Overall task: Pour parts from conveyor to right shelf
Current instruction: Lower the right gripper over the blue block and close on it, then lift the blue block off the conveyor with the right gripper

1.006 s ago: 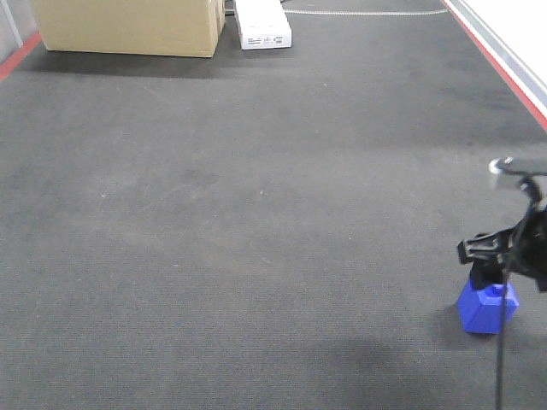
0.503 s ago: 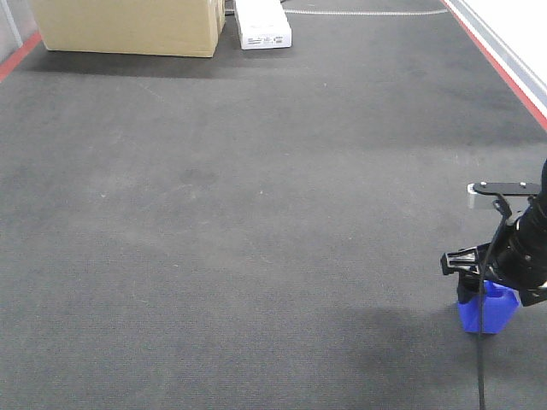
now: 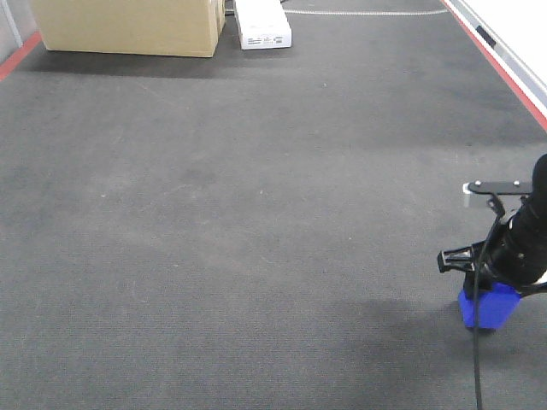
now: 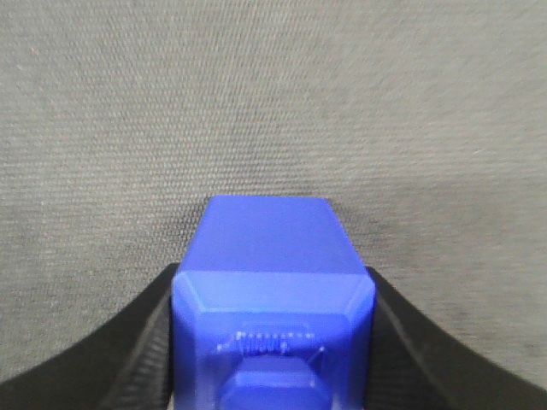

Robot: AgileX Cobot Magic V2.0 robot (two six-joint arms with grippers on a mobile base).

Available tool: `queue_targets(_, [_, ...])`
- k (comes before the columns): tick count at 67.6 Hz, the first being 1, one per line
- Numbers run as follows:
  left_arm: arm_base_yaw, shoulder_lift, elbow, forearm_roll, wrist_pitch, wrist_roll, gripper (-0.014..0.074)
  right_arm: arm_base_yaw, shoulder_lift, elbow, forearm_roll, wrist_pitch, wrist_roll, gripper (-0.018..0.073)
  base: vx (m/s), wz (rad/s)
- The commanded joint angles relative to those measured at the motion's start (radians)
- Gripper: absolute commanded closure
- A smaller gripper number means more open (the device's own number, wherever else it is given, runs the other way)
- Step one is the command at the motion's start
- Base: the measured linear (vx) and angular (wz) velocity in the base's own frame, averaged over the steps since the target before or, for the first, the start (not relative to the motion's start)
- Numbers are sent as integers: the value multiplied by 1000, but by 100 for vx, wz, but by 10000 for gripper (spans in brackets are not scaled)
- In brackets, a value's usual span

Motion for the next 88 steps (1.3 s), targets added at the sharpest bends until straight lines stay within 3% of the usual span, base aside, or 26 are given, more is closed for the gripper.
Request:
queue_targets(1, [-5,-3,-19,0,-72,-7,603,-6,-92,-28,-14,-36,-1,573,0,0])
queue_targets(18, [-5,-3,-19,0,-72,-7,603,-6,-354,-23,2,-96,-17,568,0,0])
queue_targets(36, [-5,-3,-19,0,-72,-7,603,-6,-654,31,83,-217,-136,568,0,0])
queue_targets(54, [-5,-3,-19,0,-72,-7,603,-6,-941,249,159,-410,-206,568,0,0])
queue_targets(69, [-5,-3,-19,0,-72,-7,603,-6,-1179,424,164,-539,-232,568,0,0])
queue_targets(88, [-5,-3,-19,0,-72,-7,603,-6,-1415,606,164,-579,-233,568,0,0])
